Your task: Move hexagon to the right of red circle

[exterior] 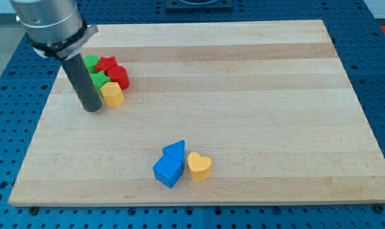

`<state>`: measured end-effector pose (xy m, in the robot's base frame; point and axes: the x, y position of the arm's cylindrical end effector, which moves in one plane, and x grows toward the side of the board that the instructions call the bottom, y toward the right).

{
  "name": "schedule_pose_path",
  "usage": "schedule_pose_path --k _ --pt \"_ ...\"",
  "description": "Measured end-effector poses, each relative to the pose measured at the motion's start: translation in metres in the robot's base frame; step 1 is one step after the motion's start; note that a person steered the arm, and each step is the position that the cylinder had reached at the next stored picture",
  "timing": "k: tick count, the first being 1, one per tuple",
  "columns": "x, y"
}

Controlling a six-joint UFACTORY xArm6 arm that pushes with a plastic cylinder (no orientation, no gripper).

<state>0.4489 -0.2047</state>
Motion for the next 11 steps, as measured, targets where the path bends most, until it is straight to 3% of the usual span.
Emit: schedule_pose_path --k 1,3,6,8,9,11 --pt "0.005 0.002" --pt "-0.037 0.027" --pt "0.000 0.051" --pt "-0.050 0.095" --pt "-0.056 0.111" --pt "-0.012 0.117"
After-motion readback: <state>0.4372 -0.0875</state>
